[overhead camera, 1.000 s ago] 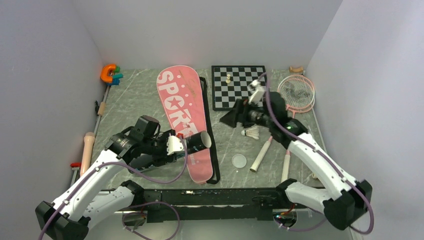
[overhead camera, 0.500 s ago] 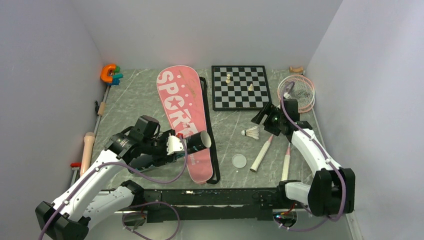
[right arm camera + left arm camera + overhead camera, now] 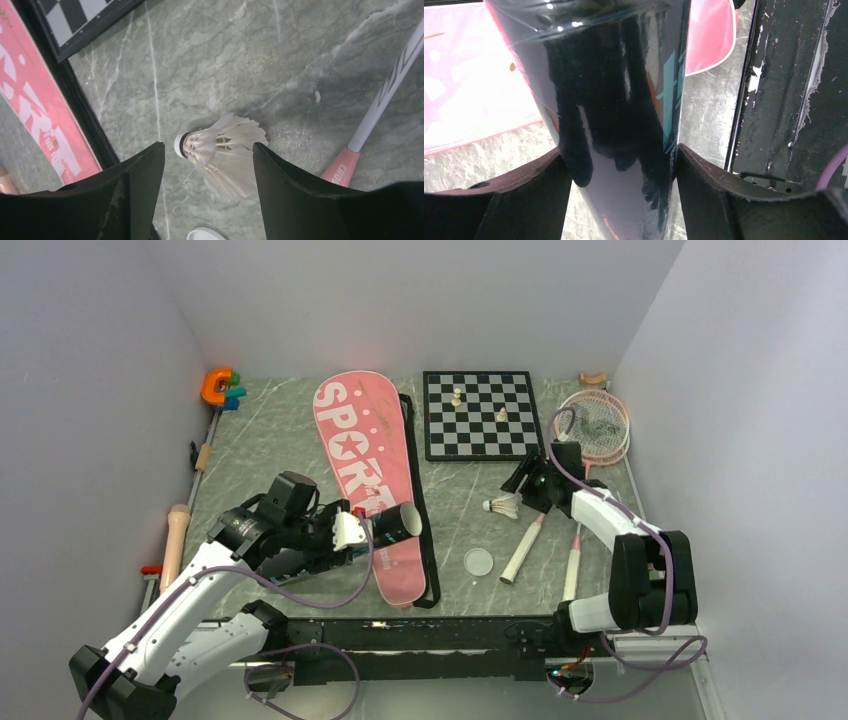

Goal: Pack up the badminton gear

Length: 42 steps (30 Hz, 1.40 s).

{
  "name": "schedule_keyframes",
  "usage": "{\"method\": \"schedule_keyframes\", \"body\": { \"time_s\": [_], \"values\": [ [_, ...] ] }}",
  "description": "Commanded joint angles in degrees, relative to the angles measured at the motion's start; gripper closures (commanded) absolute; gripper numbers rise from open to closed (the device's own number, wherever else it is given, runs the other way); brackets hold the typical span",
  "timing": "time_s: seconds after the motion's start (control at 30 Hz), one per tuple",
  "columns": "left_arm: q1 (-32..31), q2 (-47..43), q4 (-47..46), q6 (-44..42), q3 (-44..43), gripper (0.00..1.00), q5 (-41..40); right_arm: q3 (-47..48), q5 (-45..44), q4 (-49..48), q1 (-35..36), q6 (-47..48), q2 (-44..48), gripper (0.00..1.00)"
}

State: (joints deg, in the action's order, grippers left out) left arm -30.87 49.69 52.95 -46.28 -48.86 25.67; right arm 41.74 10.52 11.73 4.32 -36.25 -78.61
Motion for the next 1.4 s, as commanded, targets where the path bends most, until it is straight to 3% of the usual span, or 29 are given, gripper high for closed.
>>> {"method": "schedule_keyframes", "body": {
  "time_s": [0.0,0.1,0.3,0.5,0.73,0.93,1.37],
  "values": [
    [-0.34,-0.82,-1.44,-0.47,-0.36,0.68,1.64,-0.66,1.13,-6.44,-0.12,-0.78,-2.49,0.35],
    [-0.36,-0.74,-1.44,-0.68,-0.19,0.68,1.49,-2.11,2.38,-8.3,0.0,-1.54,-2.5,0.45],
    [-0.33,-0.26,-1.8,-0.51,-0.29,0.68,1.49,-3.45,4.16,-9.35,-0.02,-2.19,-1.4,0.81],
    [-0.36,0.05,-1.71,-0.65,-0.07,0.68,1.4,-1.66,8.01,-5.55,1.54,-2.74,6.17,0.98],
    [-0.42,0.04,-1.83,-1.18,1.08,0.68,1.33,4.33,4.2,7.76,18.12,-1.53,21.55,1.0],
    [-0.71,0.44,-2.71,-0.91,1.75,0.68,0.82,9.06,5.06,14.86,23.84,-2.33,30.1,1.0],
    [-0.85,1.93,-3.46,0.17,0.31,0.68,0.08,13.55,4.94,9.93,36.15,-6.37,27.64,1.0]
  ]
}}
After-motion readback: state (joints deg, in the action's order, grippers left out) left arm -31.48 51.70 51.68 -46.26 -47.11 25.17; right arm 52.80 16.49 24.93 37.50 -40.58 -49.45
